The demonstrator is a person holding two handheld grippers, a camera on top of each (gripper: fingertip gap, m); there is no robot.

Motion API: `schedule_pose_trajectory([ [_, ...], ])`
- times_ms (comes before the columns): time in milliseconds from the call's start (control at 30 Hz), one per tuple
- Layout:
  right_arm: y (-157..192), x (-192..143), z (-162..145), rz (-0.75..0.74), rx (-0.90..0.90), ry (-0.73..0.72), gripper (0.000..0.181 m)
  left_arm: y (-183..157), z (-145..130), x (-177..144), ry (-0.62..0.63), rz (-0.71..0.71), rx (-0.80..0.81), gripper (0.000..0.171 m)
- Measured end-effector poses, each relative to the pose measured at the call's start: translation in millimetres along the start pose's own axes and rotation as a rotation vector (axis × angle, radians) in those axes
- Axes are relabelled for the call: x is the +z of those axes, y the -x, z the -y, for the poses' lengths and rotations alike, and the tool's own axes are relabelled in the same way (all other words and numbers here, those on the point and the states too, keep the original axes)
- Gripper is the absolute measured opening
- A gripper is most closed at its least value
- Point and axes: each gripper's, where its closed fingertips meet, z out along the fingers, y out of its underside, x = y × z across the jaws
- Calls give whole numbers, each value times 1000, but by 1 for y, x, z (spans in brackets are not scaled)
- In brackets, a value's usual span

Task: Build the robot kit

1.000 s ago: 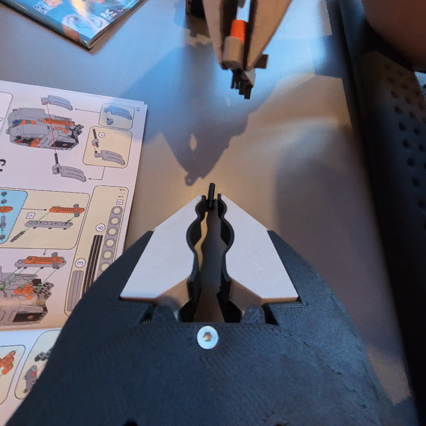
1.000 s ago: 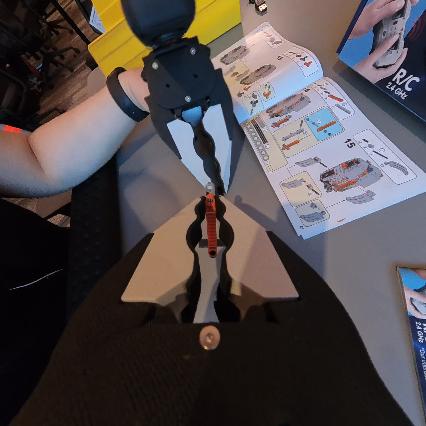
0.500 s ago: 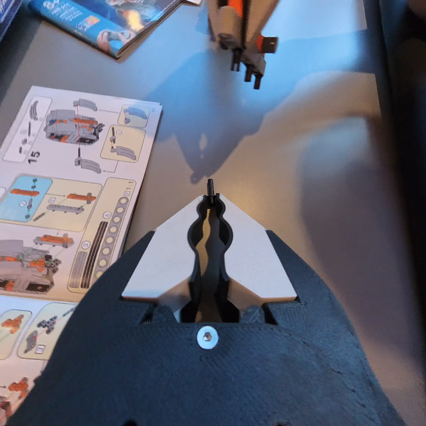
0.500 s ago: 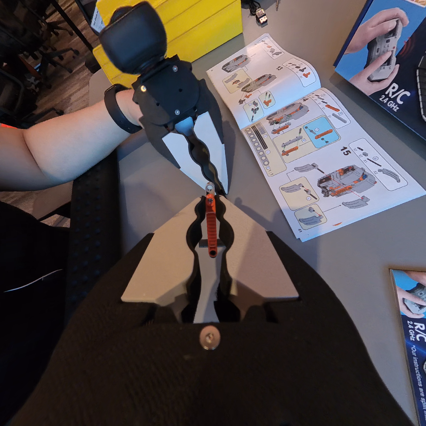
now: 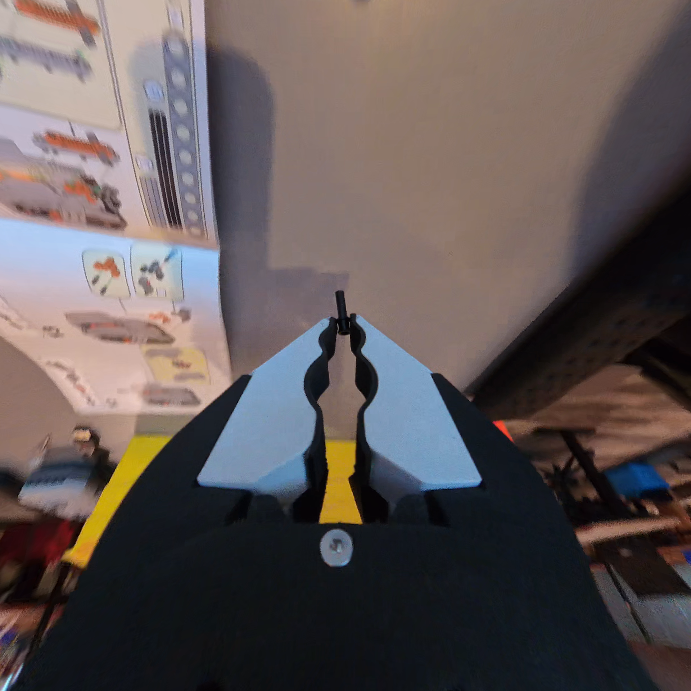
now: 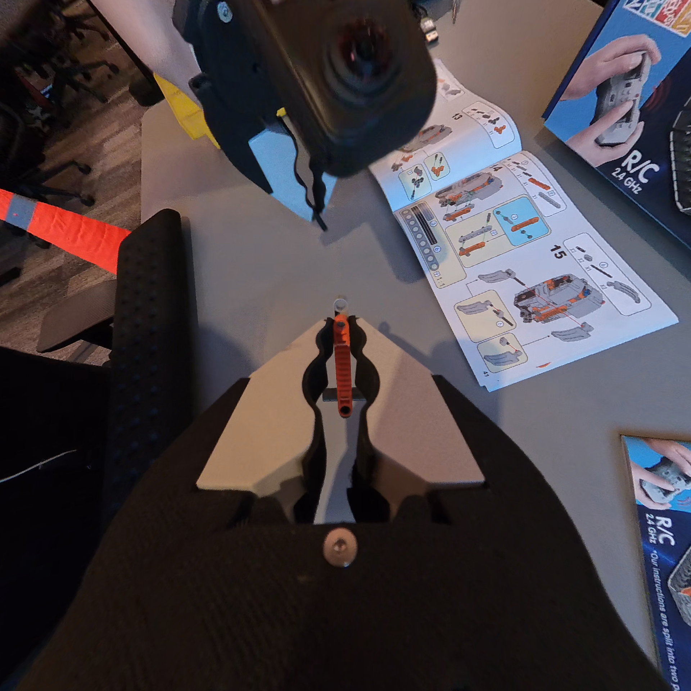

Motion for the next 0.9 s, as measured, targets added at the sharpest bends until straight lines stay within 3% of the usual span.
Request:
schedule_pose_trajectory([
  [133,-2,0,-2,-1,2,8,5,0,-31,10,221,10,-14,3],
  [333,2,-6,4,12,-3,-22,5,-9,-56,24,387,11,29,3],
  [900,3,-11,7,17,-1,-46,5,-25,-51,39,369,-47,-4,3],
])
